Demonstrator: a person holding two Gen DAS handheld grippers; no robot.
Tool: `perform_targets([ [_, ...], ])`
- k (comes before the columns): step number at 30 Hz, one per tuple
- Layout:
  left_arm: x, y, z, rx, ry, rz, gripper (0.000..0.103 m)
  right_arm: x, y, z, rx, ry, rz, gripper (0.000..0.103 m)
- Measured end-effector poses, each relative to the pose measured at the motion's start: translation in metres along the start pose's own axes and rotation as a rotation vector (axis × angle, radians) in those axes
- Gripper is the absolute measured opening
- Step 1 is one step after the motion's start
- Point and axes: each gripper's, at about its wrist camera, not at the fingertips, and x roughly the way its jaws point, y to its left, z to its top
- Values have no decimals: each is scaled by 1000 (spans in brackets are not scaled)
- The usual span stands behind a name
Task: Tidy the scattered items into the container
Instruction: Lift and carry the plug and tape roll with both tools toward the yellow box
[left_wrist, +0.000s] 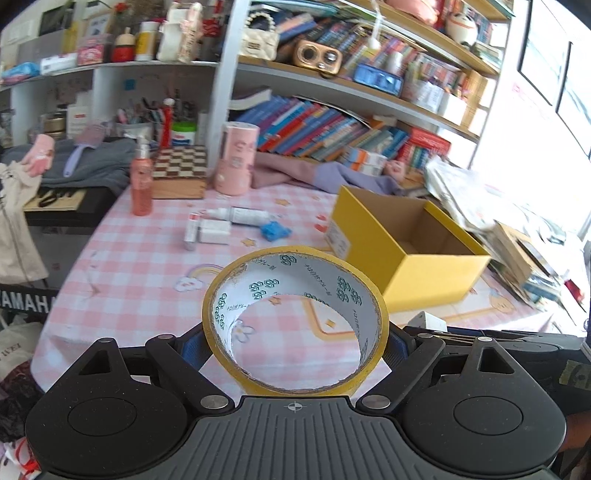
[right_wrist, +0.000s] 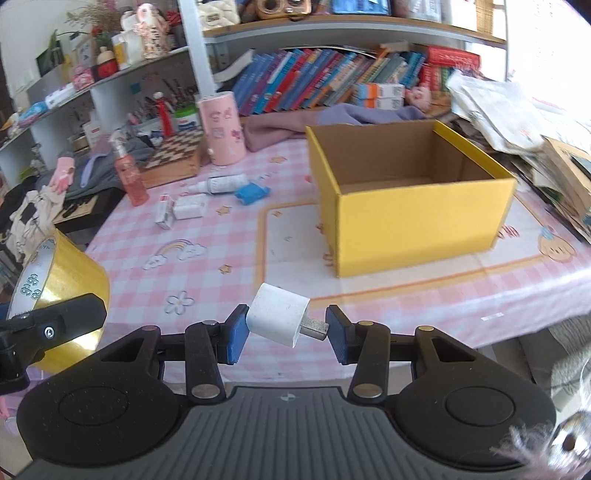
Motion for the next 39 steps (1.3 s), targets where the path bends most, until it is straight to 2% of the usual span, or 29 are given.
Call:
perform_targets([
  [6, 9, -14, -2, 18, 24, -61, 91, -9, -15, -7, 21, 8, -54, 43],
  [19, 36, -61, 6, 137, 67, -175, 91, -15, -63, -14, 149, 18, -151, 43],
  [25, 44, -77, 12, 175, 66, -191, 91, -13, -76, -9, 177, 14, -156, 43],
  [39, 60, -92, 22, 173, 65, -193, 91, -6, -97, 3, 181, 22, -162, 43],
])
